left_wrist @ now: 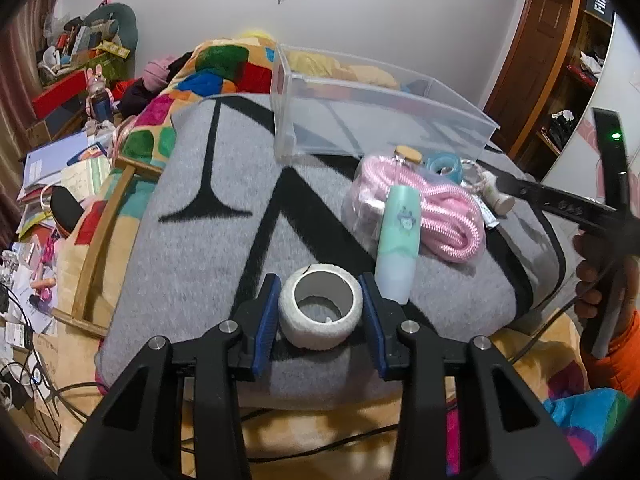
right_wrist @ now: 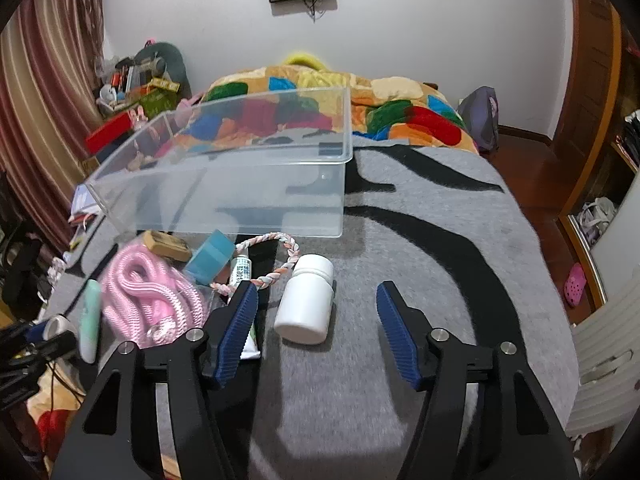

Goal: Organize objects
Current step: 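Grasp the white tape roll with the left tool while the right tool grasps the white pill bottle, then carry the tape roll and pill bottle into the clear box and open both tools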

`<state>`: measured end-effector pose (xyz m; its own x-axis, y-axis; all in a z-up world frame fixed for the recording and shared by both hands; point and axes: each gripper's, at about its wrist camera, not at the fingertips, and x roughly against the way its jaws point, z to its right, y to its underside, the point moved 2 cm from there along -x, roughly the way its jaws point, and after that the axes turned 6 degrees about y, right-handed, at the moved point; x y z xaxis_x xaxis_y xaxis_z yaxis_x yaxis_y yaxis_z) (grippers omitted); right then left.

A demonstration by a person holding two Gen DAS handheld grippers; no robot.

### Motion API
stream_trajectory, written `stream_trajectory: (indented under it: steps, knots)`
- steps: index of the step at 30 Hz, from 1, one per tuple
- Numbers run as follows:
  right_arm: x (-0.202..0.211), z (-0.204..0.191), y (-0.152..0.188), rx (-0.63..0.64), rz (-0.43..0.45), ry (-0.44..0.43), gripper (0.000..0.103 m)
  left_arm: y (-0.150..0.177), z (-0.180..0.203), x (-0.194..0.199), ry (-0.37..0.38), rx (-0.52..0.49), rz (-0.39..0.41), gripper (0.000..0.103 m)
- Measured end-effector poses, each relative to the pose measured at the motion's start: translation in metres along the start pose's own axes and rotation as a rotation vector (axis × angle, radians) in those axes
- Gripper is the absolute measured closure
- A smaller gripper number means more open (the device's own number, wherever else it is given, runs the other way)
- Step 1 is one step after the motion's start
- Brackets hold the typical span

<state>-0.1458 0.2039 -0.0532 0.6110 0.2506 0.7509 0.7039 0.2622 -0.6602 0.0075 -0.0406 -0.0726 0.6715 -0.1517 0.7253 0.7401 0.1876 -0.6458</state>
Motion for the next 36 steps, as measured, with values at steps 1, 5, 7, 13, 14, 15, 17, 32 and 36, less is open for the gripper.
stream_trajectory:
  steps: [1, 5, 7, 13, 14, 15, 17, 32, 36]
  knots:
    - [-0.003, -0.001, 0.001, 0.003, -0.010, -0.002, 0.053, -0.002, 0.000, 0.001, 0.000, -0.002, 0.005, 0.064]
    - [-0.014, 0.005, 0.004, -0.013, -0.053, -0.027, 0.076, -0.013, 0.001, 0.006, 0.004, -0.008, 0.030, 0.064]
    - [-0.011, 0.008, 0.005, -0.018, -0.043, -0.025, 0.076, -0.023, 0.003, 0.008, 0.004, -0.016, 0.047, 0.064]
    - [0.016, 0.016, -0.009, -0.036, 0.022, -0.046, 0.076, -0.065, 0.006, 0.008, 0.025, -0.013, 0.090, 0.064]
    - [0.021, 0.017, -0.014, -0.038, 0.039, -0.053, 0.076, -0.073, 0.007, 0.008, 0.026, -0.015, 0.098, 0.064]
    - [0.027, 0.018, -0.020, -0.039, 0.057, -0.061, 0.076, -0.080, 0.008, 0.007, 0.027, -0.017, 0.105, 0.064]
    - [0.035, 0.017, -0.034, -0.040, 0.092, -0.074, 0.076, -0.096, 0.010, 0.005, 0.025, -0.025, 0.122, 0.064]
    - [-0.033, -0.011, -0.121, 0.022, 0.015, -0.102, 0.076, -0.178, 0.023, -0.068, -0.040, -0.102, 0.017, 0.064]
    - [-0.055, -0.020, -0.120, 0.054, -0.041, -0.110, 0.076, -0.181, 0.026, -0.094, -0.018, -0.099, -0.047, 0.064]
